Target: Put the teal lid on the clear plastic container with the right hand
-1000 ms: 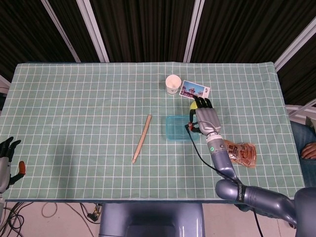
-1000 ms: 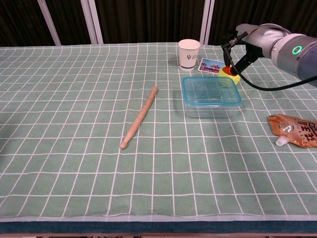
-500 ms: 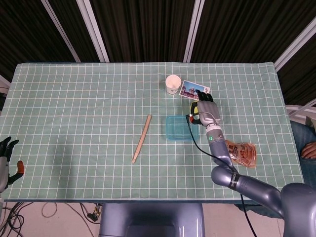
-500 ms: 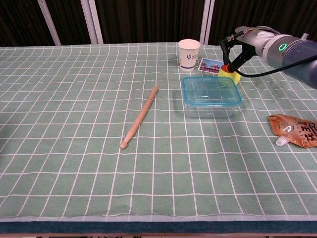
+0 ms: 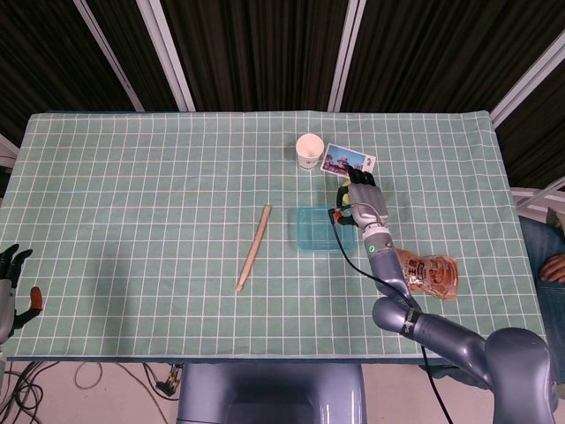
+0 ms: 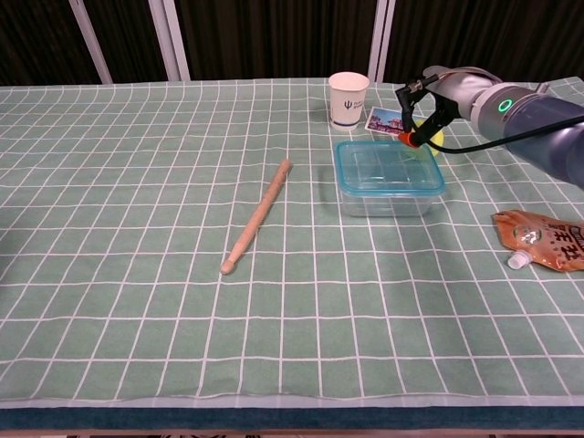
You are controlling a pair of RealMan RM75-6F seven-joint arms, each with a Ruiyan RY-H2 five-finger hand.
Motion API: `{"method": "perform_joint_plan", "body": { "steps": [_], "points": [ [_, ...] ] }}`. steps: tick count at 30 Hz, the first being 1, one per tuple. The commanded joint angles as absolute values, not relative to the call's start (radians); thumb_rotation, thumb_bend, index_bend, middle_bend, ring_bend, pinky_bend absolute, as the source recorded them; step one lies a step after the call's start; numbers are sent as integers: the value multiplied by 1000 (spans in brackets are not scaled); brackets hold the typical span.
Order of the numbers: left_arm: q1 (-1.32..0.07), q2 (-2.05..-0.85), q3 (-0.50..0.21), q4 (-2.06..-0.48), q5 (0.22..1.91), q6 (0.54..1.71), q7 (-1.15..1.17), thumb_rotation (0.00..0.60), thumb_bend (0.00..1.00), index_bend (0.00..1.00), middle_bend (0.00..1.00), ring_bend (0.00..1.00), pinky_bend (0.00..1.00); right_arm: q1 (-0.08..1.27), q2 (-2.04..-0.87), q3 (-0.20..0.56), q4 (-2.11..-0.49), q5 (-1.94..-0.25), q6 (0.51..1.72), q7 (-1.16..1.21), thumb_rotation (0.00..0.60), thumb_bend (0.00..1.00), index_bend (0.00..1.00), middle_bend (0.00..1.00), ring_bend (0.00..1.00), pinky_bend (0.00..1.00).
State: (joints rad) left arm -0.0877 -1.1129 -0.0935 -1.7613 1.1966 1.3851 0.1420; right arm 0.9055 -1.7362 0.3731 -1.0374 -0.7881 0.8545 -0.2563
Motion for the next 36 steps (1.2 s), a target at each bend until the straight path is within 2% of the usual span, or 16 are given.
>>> {"method": "perform_joint_plan", "body": {
  "steps": [1, 13, 36],
  "points": [
    [-88, -1112, -94, -1763, 1193, 1383, 140, 600, 568, 114, 0, 0, 0, 909, -1745, 374, -1021, -787, 848, -256, 600, 640, 707, 52, 0, 0],
    [-90, -1111, -97, -1764, 1189, 1383, 140, 600, 568, 114, 0, 0, 0, 916, -1772, 369, -949, -777, 806, -260, 600, 641, 709, 53, 0, 0],
    [-90, -1110, -97, -1766, 1191, 1386, 140, 600, 568, 114, 0, 0, 0, 918, -1765, 354, -980, -756, 787, -327, 600, 641, 717, 52, 0, 0]
  ]
}}
